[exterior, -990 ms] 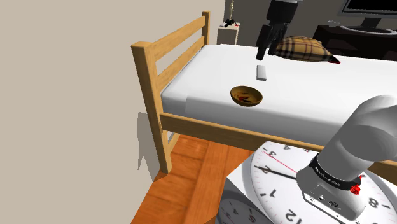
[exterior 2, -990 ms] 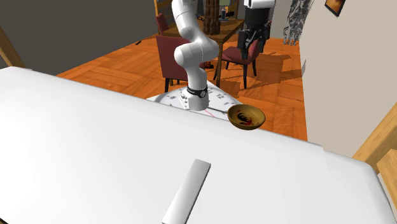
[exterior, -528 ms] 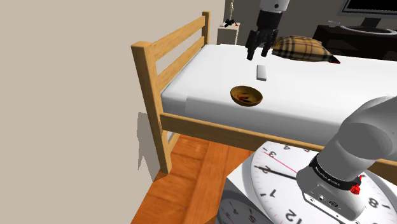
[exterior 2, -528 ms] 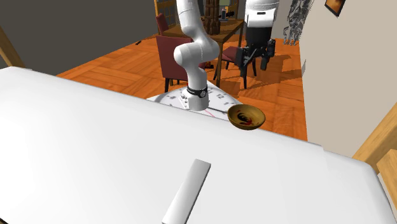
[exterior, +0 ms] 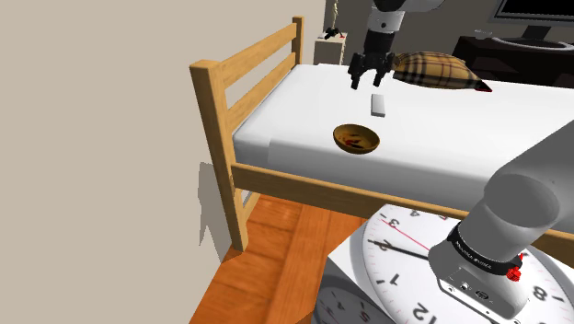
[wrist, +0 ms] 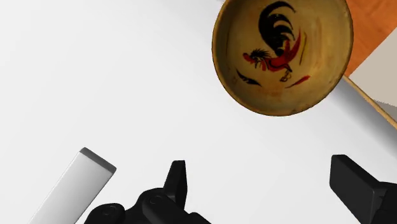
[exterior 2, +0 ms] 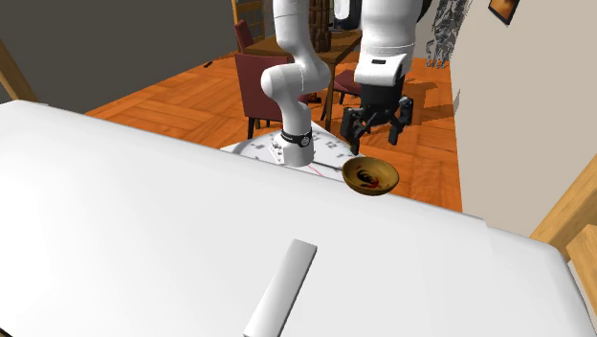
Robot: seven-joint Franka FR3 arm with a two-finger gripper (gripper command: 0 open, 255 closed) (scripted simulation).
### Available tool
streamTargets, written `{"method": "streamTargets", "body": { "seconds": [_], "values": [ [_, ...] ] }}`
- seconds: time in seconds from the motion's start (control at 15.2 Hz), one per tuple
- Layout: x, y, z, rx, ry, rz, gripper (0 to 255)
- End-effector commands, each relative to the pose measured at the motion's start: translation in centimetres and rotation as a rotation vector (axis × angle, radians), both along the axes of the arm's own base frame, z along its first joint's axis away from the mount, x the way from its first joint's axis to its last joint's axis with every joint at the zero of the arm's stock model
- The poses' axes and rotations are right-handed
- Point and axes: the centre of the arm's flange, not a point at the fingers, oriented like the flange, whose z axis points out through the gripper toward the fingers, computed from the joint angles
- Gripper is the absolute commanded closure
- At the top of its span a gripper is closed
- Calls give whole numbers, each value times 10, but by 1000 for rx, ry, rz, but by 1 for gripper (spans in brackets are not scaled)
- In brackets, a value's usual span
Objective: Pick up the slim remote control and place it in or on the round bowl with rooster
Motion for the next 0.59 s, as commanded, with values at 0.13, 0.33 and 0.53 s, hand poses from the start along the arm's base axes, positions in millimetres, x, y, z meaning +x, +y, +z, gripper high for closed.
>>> {"method": "streamTargets", "body": {
  "seconds": [0.13, 0.33, 0.53],
  "values": [
    [23, -42, -20, -3, 7, -93, 0],
    [38, -74, -36, -5, 13, -163, 0],
    [51, -107, -52, -6, 19, -232, 0]
  ]
}}
